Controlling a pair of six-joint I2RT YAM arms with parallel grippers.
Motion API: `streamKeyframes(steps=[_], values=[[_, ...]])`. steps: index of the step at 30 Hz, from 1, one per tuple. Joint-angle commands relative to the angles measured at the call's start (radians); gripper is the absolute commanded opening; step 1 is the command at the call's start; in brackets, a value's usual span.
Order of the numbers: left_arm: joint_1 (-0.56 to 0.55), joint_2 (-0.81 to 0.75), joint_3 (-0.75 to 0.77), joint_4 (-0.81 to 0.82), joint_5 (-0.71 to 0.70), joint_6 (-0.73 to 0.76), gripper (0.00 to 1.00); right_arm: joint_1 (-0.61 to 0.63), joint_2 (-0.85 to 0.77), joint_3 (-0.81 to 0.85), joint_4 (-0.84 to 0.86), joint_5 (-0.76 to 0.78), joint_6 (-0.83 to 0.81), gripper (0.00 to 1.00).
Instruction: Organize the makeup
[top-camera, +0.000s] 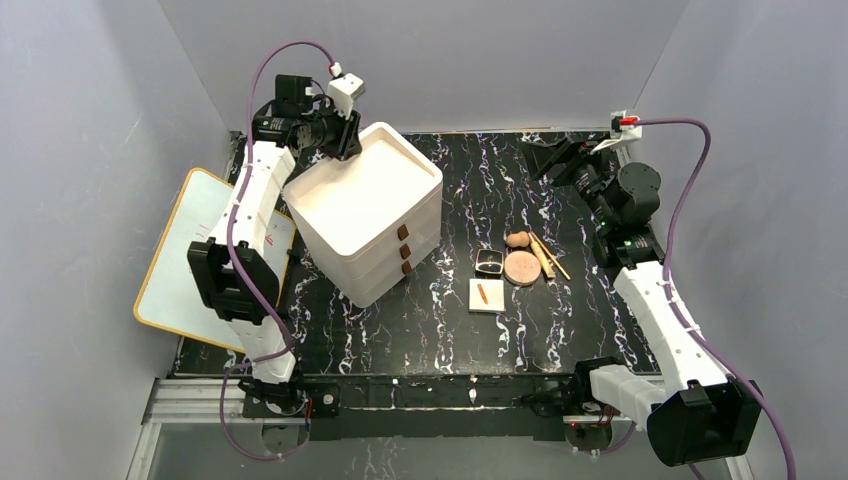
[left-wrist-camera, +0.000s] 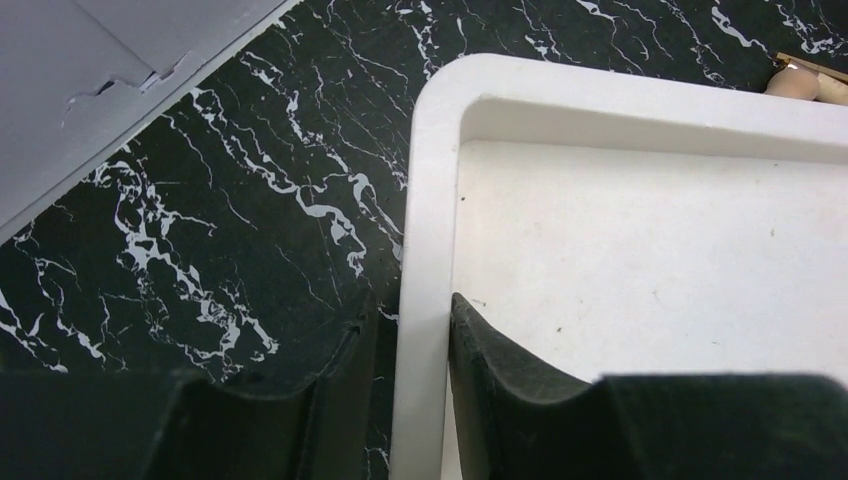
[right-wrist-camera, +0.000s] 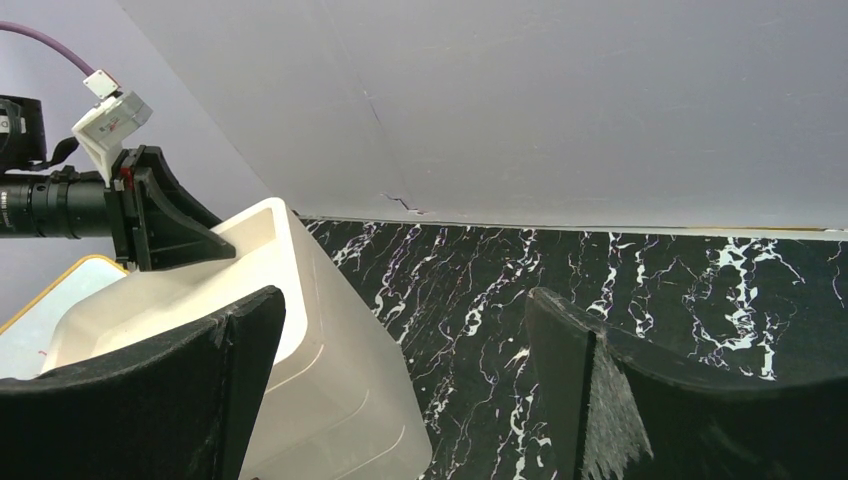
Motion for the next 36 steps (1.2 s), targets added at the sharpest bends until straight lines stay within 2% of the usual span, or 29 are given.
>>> streamKeyframes(steps=[1, 3, 9, 12, 18, 20, 23, 25, 26, 36], values=[[-0.001, 0.018, 0.002, 0.004, -0.037, 0.002, 0.26, 0.005, 0.000, -0.009, 0.051, 0.010, -0.018, 0.98], [-0.001, 0.027, 0.008, 0.006, -0.042, 0.000, 0.19, 0.005, 0.004, -0.014, 0.051, 0.006, -0.019, 0.98], [-0.001, 0.048, 0.027, 0.008, -0.051, -0.001, 0.08, 0.008, 0.039, -0.046, 0.049, -0.021, -0.035, 0.99], [-0.001, 0.060, 0.044, 0.007, -0.061, -0.004, 0.00, 0.026, 0.068, -0.056, 0.003, 0.019, -0.078, 0.99], [-0.001, 0.071, 0.052, 0.007, -0.051, -0.005, 0.00, 0.153, 0.114, -0.077, -0.025, 0.177, -0.189, 0.99], [-0.001, 0.070, 0.051, 0.007, -0.051, -0.004, 0.00, 0.194, 0.132, -0.060, -0.056, 0.156, -0.203, 0.98], [-0.001, 0.070, 0.051, 0.009, -0.063, -0.001, 0.00, 0.281, 0.154, -0.056, -0.058, 0.085, -0.235, 0.86], [-0.001, 0.069, 0.049, 0.008, -0.071, 0.001, 0.00, 0.379, 0.159, -0.067, -0.044, 0.132, -0.286, 0.70], [-0.001, 0.070, 0.048, 0.008, -0.075, 0.002, 0.00, 0.423, 0.161, -0.075, -0.031, 0.168, -0.309, 0.67], [-0.001, 0.085, 0.052, 0.010, -0.130, -0.019, 0.00, 0.717, 0.295, -0.034, 0.033, 0.409, -0.512, 0.70]])
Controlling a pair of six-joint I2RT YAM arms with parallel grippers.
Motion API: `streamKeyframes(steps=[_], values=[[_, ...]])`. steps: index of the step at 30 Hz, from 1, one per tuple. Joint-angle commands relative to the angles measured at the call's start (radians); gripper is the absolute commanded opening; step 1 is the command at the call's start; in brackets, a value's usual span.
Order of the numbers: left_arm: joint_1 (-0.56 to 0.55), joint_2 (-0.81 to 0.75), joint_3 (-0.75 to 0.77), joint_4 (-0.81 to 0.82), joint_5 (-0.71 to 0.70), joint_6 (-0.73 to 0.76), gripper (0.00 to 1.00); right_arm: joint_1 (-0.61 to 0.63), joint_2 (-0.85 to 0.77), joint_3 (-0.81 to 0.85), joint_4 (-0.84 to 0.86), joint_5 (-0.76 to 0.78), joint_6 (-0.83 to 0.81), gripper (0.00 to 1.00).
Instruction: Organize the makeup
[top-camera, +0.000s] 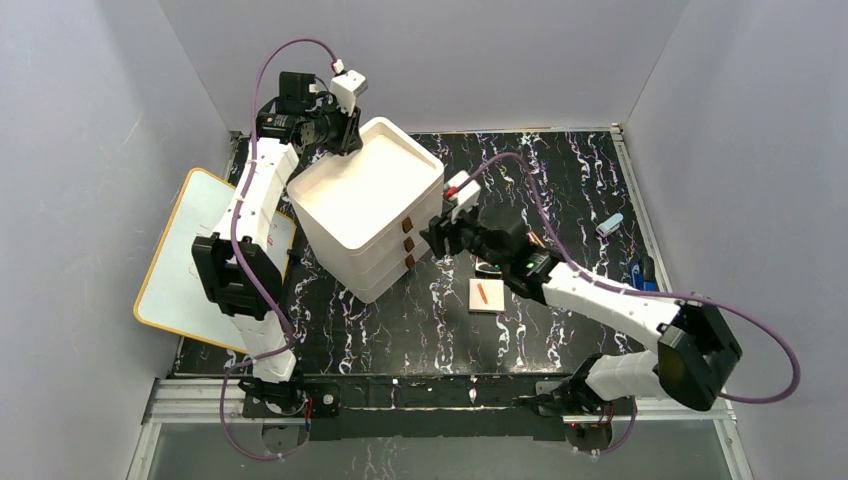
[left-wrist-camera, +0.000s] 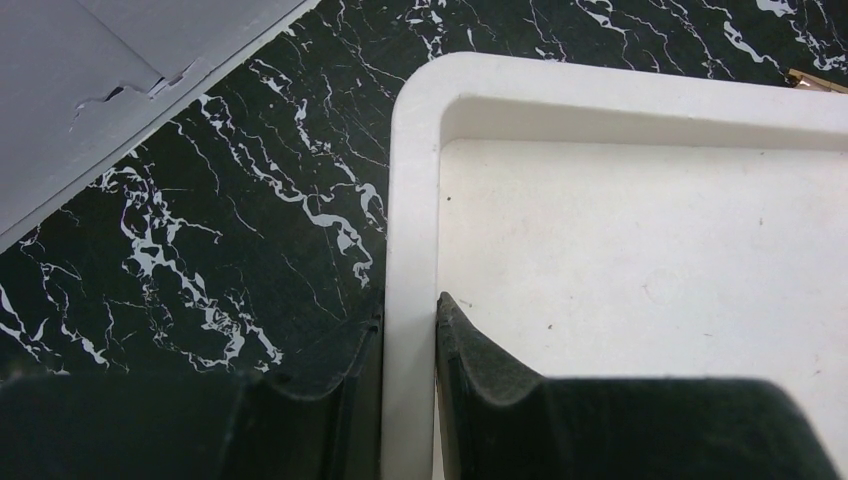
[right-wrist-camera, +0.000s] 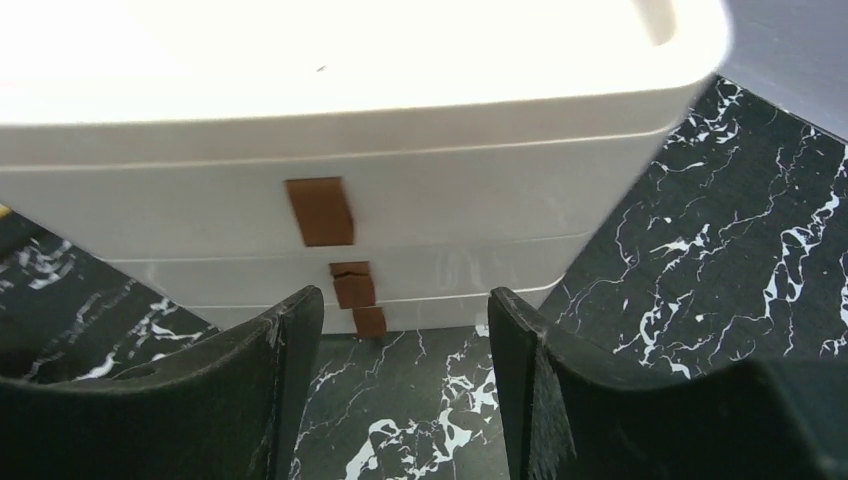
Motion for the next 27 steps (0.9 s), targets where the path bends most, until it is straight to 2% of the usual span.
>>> streamKeyframes(steps=[1, 4, 16, 19, 22, 27], values=[[0.010, 0.045, 0.013, 0.007, -0.106, -0.008, 0.00, 0.095, 0.080, 0.054, 0.083, 0.159, -0.125, 0.70], [0.010, 0.044, 0.013, 0.008, -0.112, -0.007, 0.00, 0.124, 0.134, 0.087, 0.103, 0.211, -0.148, 0.69], [0.010, 0.038, 0.005, 0.006, -0.115, 0.001, 0.00, 0.126, 0.205, 0.156, 0.155, 0.204, -0.206, 0.68], [0.010, 0.040, 0.005, 0.007, -0.116, 0.002, 0.00, 0.125, 0.210, 0.168, 0.155, 0.193, -0.208, 0.65], [0.010, 0.043, 0.006, 0.007, -0.116, 0.002, 0.00, 0.125, 0.224, 0.183, 0.154, 0.180, -0.210, 0.56], [0.010, 0.043, 0.004, 0.010, -0.121, 0.002, 0.00, 0.126, 0.263, 0.211, 0.151, 0.169, -0.213, 0.48]])
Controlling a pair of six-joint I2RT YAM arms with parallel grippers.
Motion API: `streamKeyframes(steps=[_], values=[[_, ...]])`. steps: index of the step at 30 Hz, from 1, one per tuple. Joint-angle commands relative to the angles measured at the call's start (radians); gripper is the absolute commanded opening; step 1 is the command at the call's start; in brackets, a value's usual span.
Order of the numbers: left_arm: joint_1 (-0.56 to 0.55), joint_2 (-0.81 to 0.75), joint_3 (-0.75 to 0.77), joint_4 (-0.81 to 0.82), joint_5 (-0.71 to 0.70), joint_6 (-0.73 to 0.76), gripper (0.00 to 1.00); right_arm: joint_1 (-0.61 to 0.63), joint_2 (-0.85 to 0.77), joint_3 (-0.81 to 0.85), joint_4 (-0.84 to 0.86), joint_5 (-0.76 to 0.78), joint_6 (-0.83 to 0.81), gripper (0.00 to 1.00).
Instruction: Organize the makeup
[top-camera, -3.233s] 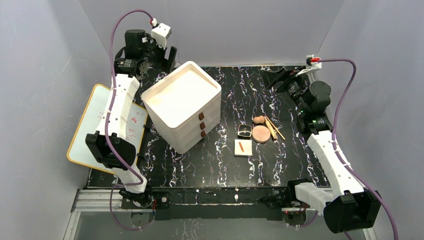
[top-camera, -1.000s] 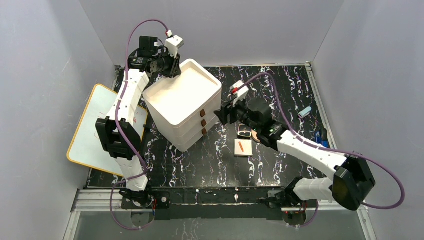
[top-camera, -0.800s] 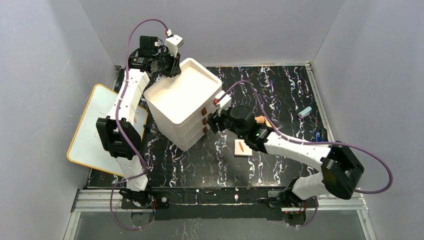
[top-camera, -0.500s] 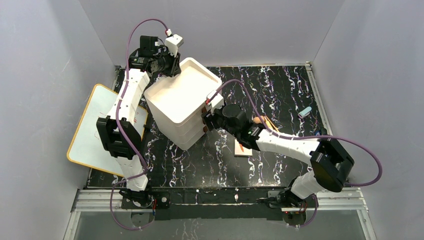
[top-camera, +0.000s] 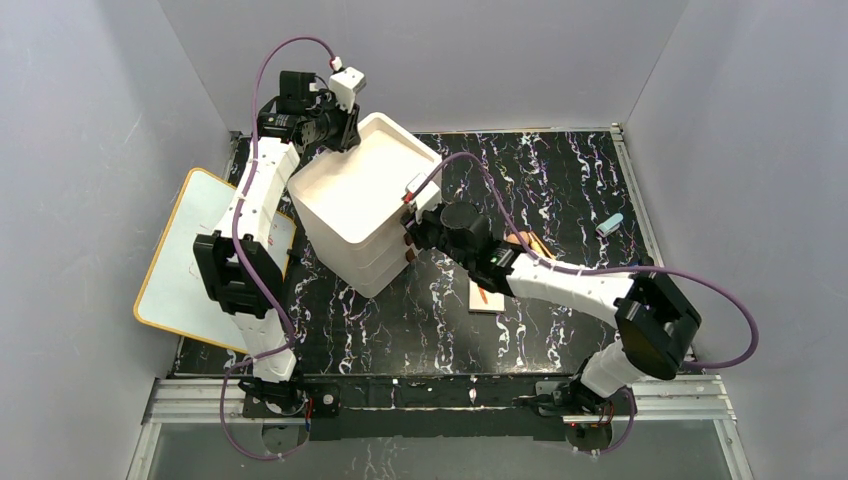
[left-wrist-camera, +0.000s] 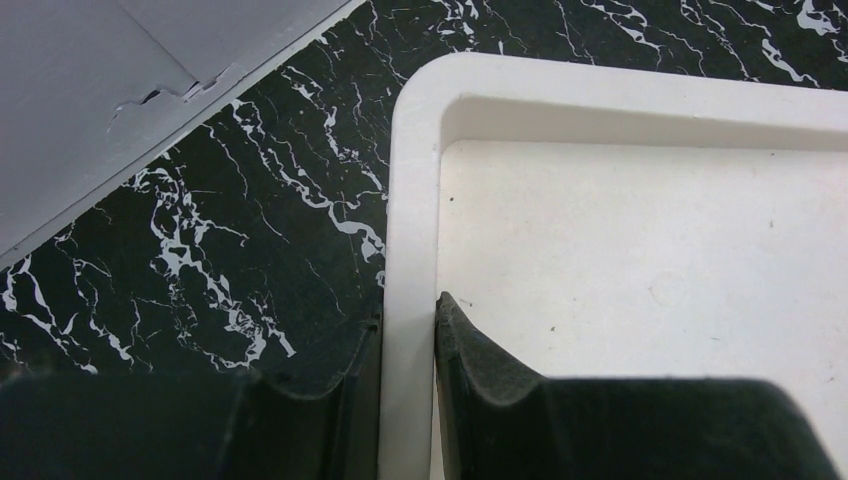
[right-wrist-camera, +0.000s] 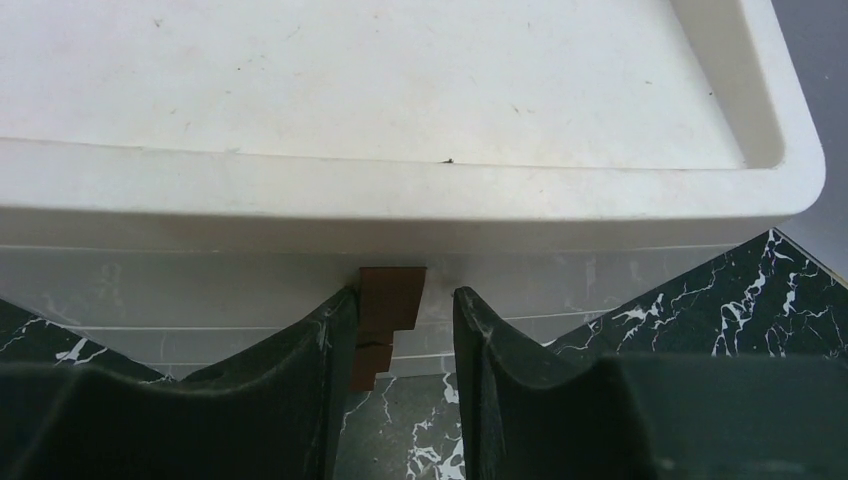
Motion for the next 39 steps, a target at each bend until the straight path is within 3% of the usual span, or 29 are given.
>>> streamKeyframes(steps=[1, 8, 21, 39], values=[[0.011, 0.030, -0.001, -0.023, -0.082, 0.018, 0.00, -0.002, 0.043, 0.077, 0.066, -0.013, -0.013, 0.44], [0.020, 0.054, 0.013, -0.010, -0.097, 0.024, 0.00, -0.002, 0.070, 0.107, 0.061, -0.020, -0.019, 0.01], [0.029, 0.241, 0.245, -0.054, -0.079, 0.072, 0.00, -0.002, 0.001, 0.085, -0.016, 0.015, -0.046, 0.01], [0.099, 0.296, 0.249, -0.038, -0.049, 0.094, 0.00, -0.003, -0.217, -0.038, -0.186, 0.103, -0.049, 0.01]])
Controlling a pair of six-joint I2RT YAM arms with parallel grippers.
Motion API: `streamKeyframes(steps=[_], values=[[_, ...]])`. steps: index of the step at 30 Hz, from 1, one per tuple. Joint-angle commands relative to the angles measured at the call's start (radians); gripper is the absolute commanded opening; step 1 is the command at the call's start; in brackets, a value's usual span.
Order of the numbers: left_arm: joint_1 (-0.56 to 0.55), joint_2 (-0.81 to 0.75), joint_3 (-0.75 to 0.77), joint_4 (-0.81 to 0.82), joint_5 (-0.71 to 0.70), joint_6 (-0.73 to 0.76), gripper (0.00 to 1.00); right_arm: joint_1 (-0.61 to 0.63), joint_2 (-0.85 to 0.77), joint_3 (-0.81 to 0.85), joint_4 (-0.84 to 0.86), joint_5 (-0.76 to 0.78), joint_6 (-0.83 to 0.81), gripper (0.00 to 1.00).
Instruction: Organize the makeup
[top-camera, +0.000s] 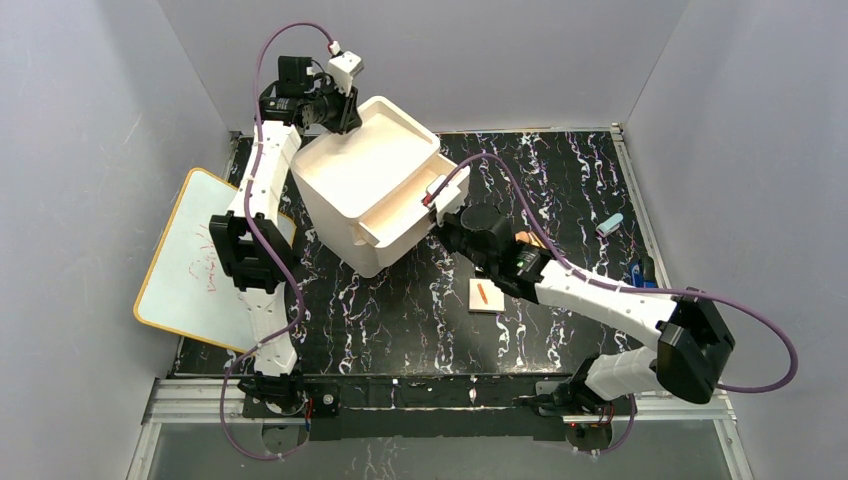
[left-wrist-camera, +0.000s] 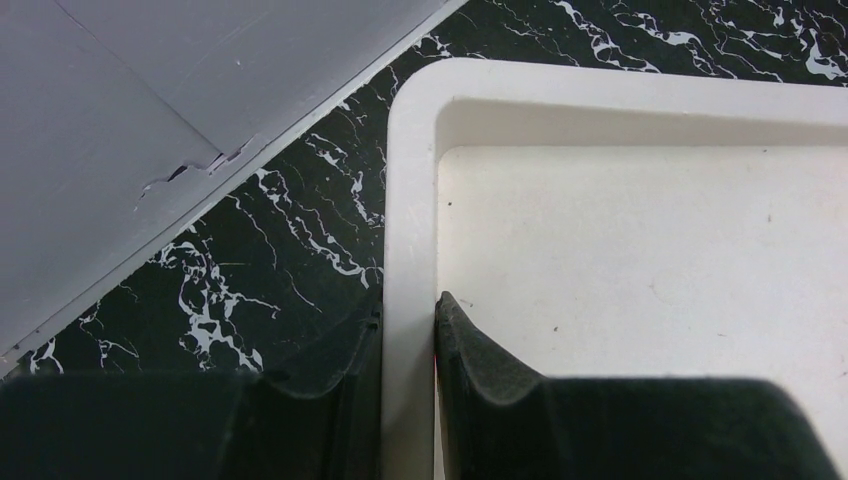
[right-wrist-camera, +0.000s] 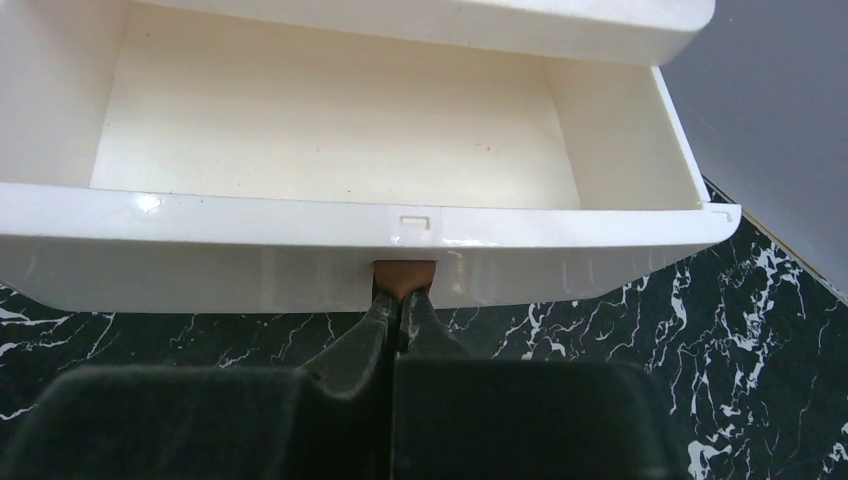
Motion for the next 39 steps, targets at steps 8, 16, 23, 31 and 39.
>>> streamKeyframes(steps=[8, 16, 23, 31, 39], values=[[0.068, 0.057, -0.069, 0.000, -0.139, 0.074, 0.00, 0.009, -0.099, -0.061, -0.049, 0.064, 0.039, 0.01], [0.069, 0.038, -0.078, 0.001, -0.153, 0.088, 0.00, 0.009, -0.121, -0.085, -0.101, 0.112, 0.041, 0.15], [0.064, 0.028, -0.083, 0.000, -0.153, 0.093, 0.00, 0.010, -0.226, -0.122, -0.132, 0.220, 0.105, 0.84], [0.046, 0.027, -0.086, -0.001, -0.176, 0.105, 0.00, 0.009, -0.387, -0.206, -0.100, 0.495, 0.206, 0.98], [0.031, 0.017, -0.092, -0.003, -0.184, 0.112, 0.00, -0.064, -0.137, -0.159, -0.471, 0.599, 0.867, 0.91]])
